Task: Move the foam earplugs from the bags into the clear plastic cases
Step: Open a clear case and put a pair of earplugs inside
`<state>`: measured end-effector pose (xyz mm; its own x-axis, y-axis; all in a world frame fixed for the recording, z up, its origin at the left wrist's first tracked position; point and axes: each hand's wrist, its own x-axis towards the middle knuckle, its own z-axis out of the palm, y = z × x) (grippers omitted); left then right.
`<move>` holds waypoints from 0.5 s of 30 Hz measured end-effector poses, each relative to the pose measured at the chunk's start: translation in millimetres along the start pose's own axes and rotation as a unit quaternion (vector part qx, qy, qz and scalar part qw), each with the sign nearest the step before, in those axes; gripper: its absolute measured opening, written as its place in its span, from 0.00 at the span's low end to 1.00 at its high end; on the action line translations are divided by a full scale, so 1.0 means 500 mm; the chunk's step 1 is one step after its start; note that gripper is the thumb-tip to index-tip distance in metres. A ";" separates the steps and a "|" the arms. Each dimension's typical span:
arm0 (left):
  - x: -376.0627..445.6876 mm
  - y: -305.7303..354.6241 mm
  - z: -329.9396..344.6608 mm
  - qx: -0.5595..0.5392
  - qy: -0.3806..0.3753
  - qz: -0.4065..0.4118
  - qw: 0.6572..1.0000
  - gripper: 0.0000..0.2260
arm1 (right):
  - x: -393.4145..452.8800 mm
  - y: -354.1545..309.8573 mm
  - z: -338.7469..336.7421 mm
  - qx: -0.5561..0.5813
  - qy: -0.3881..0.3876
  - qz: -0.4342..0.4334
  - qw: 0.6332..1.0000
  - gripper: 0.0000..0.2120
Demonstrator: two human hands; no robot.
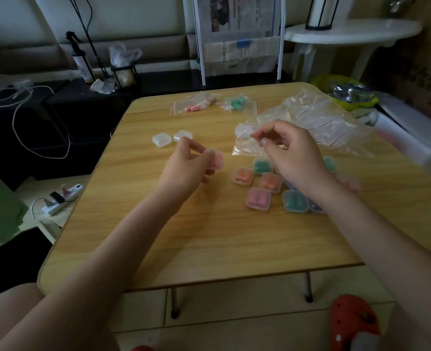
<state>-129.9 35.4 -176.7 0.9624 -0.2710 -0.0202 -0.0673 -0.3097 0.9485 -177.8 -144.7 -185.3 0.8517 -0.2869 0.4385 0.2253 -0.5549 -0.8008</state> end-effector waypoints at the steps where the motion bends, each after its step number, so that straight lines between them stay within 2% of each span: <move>1: 0.002 0.001 -0.003 0.028 0.006 0.006 1.000 0.06 | 0.002 0.000 0.001 -0.025 -0.008 -0.004 1.000 0.10; 4: 0.006 0.001 -0.007 0.077 -0.019 0.002 0.997 0.02 | 0.014 -0.004 0.008 -0.123 -0.071 -0.022 0.990 0.12; 7: 0.010 -0.002 -0.005 0.131 -0.041 -0.006 0.990 0.01 | 0.028 -0.007 0.015 -0.285 -0.138 -0.047 0.947 0.13; 9: 0.011 -0.003 -0.004 0.171 -0.050 0.017 0.984 0.02 | 0.029 -0.005 0.013 -0.356 -0.148 -0.045 0.921 0.12; 15: 0.008 -0.011 -0.009 0.318 -0.061 0.139 0.936 0.03 | 0.023 0.014 -0.009 -0.389 -0.136 -0.004 0.911 0.16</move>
<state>-124.4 40.3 -180.4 0.8495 -0.5121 0.1268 -0.4913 -0.6803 0.5439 -168.6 -155.4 -183.9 0.9609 -0.1347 0.2418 -0.0808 -0.9720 -0.2205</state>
